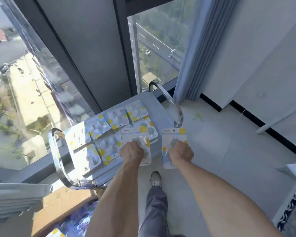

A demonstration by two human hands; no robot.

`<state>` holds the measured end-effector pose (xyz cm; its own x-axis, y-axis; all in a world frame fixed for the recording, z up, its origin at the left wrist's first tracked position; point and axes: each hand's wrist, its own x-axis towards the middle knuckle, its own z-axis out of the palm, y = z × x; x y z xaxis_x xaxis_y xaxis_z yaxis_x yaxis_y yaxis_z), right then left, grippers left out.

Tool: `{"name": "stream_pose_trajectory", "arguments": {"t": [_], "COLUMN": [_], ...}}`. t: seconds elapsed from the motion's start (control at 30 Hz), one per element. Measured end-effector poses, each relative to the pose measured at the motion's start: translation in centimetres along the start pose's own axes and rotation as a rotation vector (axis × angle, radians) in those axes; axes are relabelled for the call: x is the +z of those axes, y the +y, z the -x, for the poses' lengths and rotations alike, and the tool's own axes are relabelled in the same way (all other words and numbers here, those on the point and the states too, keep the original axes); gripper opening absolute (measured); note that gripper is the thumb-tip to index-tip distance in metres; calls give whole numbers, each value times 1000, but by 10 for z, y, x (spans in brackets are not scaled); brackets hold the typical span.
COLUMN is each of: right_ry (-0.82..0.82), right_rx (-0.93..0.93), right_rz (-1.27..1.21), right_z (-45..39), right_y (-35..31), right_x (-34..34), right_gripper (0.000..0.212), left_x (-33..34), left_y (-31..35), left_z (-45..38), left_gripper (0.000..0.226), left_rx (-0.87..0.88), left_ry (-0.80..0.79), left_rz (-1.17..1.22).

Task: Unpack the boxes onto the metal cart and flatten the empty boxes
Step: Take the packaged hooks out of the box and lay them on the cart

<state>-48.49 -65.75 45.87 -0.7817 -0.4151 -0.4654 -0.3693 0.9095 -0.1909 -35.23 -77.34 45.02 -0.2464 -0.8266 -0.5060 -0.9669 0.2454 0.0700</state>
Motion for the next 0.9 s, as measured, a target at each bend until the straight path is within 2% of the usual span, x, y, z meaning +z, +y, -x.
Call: {"name": "stream_pose_trajectory", "arguments": {"t": [0.23, 0.4, 0.57, 0.9], "right_ry": [-78, -128, -199, -264], "right_rx": [-50, -62, -66, -83], "right_rz": [96, 146, 269, 379], "right_z": [-121, -177, -216, -285], "right_y": [-72, -114, -122, -123], "right_x": [4, 14, 27, 47], "right_gripper": [24, 18, 16, 16], "left_x": [-6, -11, -1, -7], "left_y": [28, 31, 42, 111], "left_z": [-122, -175, -211, -287], "left_gripper": [33, 32, 31, 27], "left_rx": [-119, -179, -207, -121], "left_ry": [-84, -115, -162, -78], "left_rz": [94, 99, 66, 25]}}
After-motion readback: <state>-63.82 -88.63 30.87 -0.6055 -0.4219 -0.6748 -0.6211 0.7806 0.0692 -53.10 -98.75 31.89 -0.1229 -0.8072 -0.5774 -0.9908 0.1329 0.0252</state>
